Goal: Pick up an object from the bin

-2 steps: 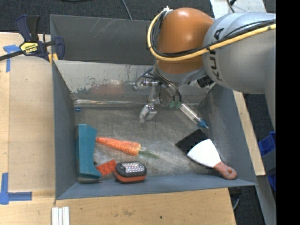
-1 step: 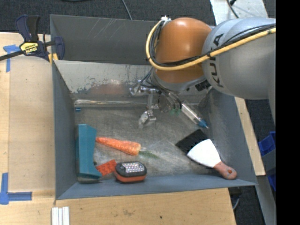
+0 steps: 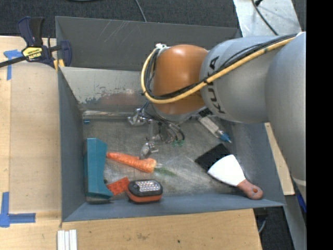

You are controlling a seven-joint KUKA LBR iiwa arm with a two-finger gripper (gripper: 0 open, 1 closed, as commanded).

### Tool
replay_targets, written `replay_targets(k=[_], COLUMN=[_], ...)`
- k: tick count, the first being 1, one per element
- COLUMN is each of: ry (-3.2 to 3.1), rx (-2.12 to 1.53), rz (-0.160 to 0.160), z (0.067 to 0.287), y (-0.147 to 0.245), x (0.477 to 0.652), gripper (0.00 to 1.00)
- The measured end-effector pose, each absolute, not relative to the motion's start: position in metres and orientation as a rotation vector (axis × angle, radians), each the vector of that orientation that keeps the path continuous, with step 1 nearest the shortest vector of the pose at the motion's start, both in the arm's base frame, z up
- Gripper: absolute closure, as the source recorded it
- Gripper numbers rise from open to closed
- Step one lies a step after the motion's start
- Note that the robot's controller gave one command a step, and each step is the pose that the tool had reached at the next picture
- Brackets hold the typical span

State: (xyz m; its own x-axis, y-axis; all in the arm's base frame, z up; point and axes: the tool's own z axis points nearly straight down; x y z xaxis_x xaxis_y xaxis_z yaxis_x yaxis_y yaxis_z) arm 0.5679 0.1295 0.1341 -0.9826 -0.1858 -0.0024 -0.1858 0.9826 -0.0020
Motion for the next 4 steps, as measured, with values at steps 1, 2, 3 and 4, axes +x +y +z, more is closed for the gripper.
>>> replay_targets(k=[1, 2, 3, 4], ry=[3.120, 3.139, 3.129, 3.140], rx=[-0.341, -0.111, 0.232, -0.007], rz=[0.009, -0.004, 0.005, 0.001], z=[0.107, 0.108, 0.108, 0.097], y=[0.145, 0.143, 0.158, 0.148], x=[0.547, 0.547, 0.551, 0.556], gripper=[0.00, 0.00, 0.00, 0.00])
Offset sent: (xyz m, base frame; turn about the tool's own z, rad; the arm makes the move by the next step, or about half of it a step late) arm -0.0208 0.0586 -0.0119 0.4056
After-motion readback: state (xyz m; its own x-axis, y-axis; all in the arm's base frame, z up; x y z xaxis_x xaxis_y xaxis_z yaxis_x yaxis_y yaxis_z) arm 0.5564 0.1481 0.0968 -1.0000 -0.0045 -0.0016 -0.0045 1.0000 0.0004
